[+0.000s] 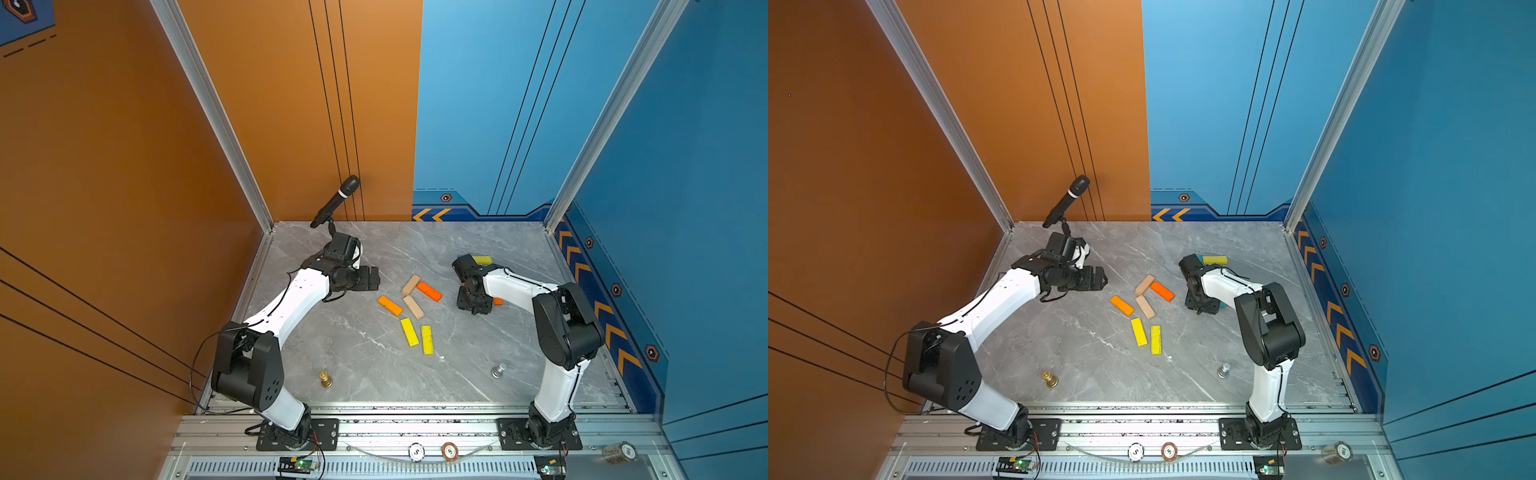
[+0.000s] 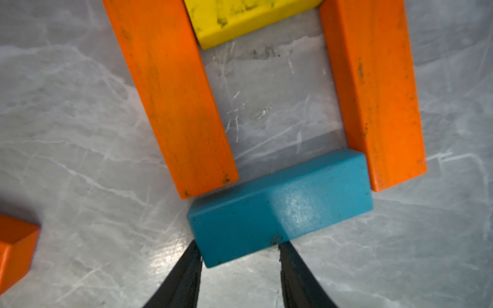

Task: Assemble the number 6 with building blocks
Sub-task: Assemble the building block at the center of the board.

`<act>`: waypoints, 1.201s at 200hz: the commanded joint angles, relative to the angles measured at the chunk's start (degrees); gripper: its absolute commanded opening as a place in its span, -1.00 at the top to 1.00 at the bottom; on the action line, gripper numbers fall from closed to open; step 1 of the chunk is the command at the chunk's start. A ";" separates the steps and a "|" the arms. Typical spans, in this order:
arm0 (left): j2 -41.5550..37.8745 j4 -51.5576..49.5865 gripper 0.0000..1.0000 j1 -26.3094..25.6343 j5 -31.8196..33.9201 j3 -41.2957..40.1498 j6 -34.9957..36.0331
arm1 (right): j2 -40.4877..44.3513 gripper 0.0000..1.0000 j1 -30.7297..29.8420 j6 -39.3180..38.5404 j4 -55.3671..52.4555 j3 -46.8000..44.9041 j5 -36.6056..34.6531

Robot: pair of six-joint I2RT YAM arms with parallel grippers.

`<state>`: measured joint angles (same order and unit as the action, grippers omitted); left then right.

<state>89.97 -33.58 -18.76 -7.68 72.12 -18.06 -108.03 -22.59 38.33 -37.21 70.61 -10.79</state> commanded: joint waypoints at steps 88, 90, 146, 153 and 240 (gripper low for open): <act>0.41 0.39 -0.95 0.47 -0.31 0.22 -0.13 | -0.73 0.03 0.37 -1.59 -0.36 1.64 -0.90; 0.43 0.32 -0.95 0.46 -0.34 0.26 -0.13 | -0.70 0.03 0.43 -1.65 -0.40 1.64 -0.81; 0.79 0.30 -0.95 0.43 -0.33 0.40 -0.19 | 4.15 -0.04 0.28 -3.00 -1.52 2.72 -1.90; 0.80 0.27 -0.95 0.48 -0.36 0.41 -0.21 | 5.21 -0.05 0.26 -3.71 -1.63 3.28 -2.10; -0.06 0.25 -0.95 1.18 0.86 0.22 -0.48 | 13.05 -0.32 -0.55 -17.67 6.58 6.89 5.70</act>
<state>90.11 -33.58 -18.22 -7.66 72.12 -18.09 -94.32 -22.61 26.52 -34.79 76.16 -10.50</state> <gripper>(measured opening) 0.976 0.638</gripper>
